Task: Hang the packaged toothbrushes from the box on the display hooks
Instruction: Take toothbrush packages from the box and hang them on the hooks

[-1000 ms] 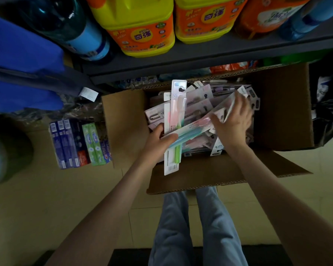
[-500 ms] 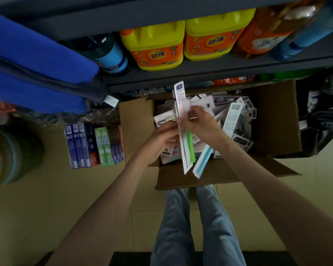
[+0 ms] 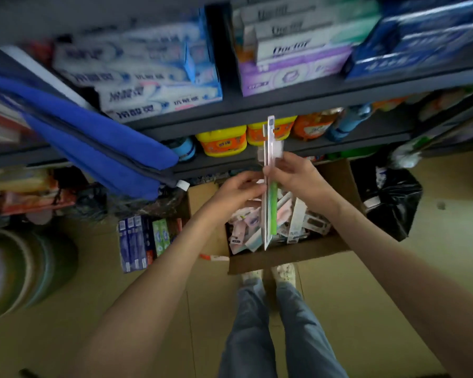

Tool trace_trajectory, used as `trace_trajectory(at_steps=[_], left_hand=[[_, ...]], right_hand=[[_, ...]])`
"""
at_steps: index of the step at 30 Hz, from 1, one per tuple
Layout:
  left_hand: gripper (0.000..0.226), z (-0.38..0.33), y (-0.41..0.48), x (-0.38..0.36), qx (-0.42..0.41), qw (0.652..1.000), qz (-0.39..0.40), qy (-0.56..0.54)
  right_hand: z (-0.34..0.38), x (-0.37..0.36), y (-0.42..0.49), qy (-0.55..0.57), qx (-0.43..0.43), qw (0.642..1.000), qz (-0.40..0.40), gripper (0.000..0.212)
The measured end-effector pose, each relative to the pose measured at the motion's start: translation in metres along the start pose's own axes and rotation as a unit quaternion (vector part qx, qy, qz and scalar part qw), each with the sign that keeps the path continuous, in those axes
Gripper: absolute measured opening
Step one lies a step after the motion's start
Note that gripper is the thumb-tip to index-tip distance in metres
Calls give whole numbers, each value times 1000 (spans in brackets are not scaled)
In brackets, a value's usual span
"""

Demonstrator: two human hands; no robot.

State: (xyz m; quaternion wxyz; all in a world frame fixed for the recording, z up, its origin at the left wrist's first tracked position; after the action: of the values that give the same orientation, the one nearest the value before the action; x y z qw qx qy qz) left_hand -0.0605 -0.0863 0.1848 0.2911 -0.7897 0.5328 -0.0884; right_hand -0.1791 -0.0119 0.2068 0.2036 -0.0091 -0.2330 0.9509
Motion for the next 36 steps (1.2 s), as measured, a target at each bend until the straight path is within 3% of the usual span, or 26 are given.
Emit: trace_trajectory(at_steps=[4,8,12,16,21,24,26,29,32,36], left_hand=[[25,-65,-25,-28,-40,998,47,13],[30,-137,-45,-59,-94,992,61,63],[26,-215,-58,-90,-157,978,26,138],[39,-278,-55,-138,-201,958,-5,204],[32,-330,-36,-216,-246,942,-59,222],[29,-357,-26,-256,-265,922,-107,261],[23,-372,-24,-276,-282,904,-148,284],[20,-394,-33,-294,-305,863,-236,327],[34,-422,-45,-299,-339,796,-325,381],[55,-469,-52,-294,-364,720,-415,421]], right_hand=[[62,24,-37,-2,44,999,-19,14],[129,56,-74,0,115,992,-55,24],[188,102,-105,34,172,982,-76,25],[231,164,-127,53,221,970,-90,22],[261,243,-146,44,258,964,-43,21],[276,291,-156,53,277,959,-19,46],[287,317,-163,39,292,956,-14,57],[304,355,-169,17,311,948,-60,36],[327,382,-171,-39,343,931,-118,20],[368,402,-180,-124,377,892,-215,42]])
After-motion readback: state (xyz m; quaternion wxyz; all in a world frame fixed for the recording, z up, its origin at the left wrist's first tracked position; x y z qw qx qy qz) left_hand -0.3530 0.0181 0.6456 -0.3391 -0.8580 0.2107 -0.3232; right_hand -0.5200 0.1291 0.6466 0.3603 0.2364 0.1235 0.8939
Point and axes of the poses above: each hand's wrist, its own y-axis towards the middle knuckle, its own x-axis out of the back of the hand, z = x × y, the point moved 6 cm from there along y, towards the middle knuckle, and after that the axes turned 4 degrees about z, right-handed, at the moved point
